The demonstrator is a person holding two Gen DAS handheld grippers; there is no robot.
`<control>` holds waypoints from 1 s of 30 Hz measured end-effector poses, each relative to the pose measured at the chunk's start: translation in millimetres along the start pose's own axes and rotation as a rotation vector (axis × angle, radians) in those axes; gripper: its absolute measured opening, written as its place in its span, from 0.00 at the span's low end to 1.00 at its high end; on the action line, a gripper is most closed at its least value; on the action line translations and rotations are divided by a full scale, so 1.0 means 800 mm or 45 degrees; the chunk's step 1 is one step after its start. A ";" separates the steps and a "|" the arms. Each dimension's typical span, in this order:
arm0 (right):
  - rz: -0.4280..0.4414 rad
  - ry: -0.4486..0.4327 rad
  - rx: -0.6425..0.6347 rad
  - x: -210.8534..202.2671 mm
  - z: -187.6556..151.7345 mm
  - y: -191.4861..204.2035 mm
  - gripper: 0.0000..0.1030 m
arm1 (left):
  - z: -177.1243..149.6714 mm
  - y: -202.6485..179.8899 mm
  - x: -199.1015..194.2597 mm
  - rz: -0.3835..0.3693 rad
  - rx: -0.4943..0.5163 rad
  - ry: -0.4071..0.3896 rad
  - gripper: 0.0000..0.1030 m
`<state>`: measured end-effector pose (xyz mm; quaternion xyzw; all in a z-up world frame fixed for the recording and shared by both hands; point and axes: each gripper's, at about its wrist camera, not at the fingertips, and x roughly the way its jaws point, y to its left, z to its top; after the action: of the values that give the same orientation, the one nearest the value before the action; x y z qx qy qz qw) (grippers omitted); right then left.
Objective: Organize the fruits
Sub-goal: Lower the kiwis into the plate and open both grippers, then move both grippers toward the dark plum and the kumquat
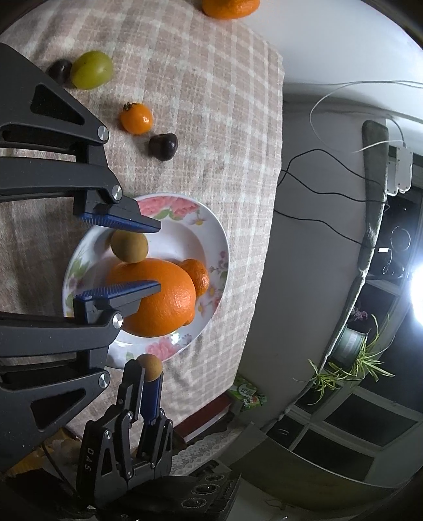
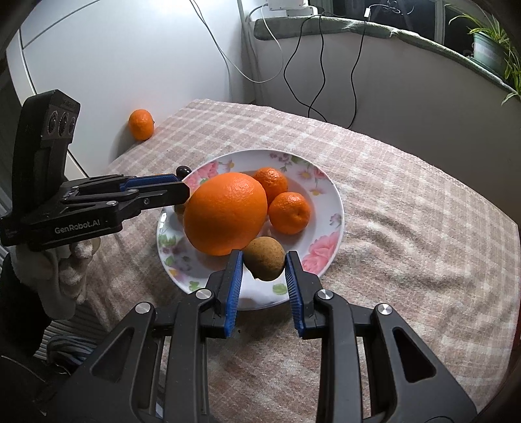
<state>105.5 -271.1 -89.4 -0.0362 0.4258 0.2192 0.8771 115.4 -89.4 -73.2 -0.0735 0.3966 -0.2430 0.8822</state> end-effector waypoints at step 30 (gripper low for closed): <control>-0.143 -0.143 -0.081 -0.040 0.015 0.038 0.87 | 0.004 -0.002 -0.032 0.058 -0.001 -0.075 0.64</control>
<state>84.1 -252.0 -53.5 -0.0755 0.3660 0.1848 0.9089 102.6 -78.2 -53.9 -0.0718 0.3721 -0.2205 0.8987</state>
